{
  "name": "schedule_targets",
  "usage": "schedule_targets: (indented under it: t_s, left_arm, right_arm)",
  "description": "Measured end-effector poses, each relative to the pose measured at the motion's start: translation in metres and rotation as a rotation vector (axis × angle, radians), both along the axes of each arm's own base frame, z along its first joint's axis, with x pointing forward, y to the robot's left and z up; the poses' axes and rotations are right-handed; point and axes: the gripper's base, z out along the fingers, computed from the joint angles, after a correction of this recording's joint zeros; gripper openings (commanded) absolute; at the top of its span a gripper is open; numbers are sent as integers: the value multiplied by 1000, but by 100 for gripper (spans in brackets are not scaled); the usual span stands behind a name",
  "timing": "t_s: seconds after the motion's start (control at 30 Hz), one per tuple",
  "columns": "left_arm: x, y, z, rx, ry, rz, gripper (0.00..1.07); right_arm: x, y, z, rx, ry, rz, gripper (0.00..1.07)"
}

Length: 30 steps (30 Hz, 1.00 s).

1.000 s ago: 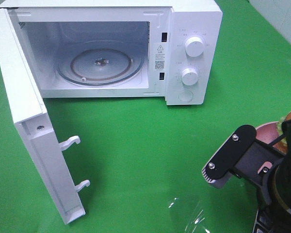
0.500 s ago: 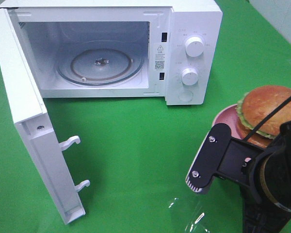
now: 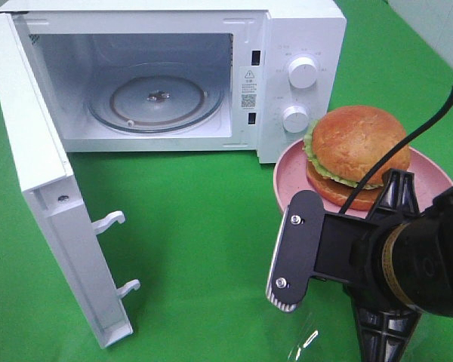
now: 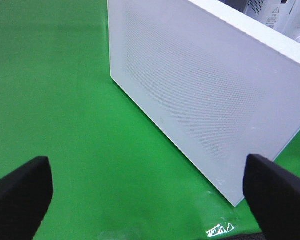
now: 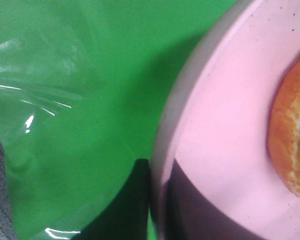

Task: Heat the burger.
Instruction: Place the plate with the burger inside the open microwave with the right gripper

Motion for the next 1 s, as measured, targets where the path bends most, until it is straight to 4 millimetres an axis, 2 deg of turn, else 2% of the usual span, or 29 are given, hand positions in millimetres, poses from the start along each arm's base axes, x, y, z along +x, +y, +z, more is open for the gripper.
schedule_targets:
  t_s: [0.23,0.37,0.47,0.53,0.63,0.7,0.8,1.0]
  left_arm:
    - [0,0,0,0,0,0,95]
    - [0,0,0,0,0,0,95]
    - [0,0,0,0,0,0,95]
    - [0,0,0,0,0,0,95]
    - [0,0,0,0,0,0,95]
    - [0,0,0,0,0,0,95]
    - [0,0,0,0,0,0,95]
    - [0,0,0,0,0,0,95]
  right_arm:
    - [2,3,0,-34,10,136,0]
    - [12,-1,0,-109,14,281,0]
    - [15,-3,-1,-124,15,303,0]
    - [23,-7,-1,-154,14,384,0]
    - [25,-8,-1,-154,15,398,0]
    - [33,-10,-1,-141,19,490,0]
    - [35,-10,-2,-143,22,518,0]
    - [44,-18,-4,-173,51,697,0]
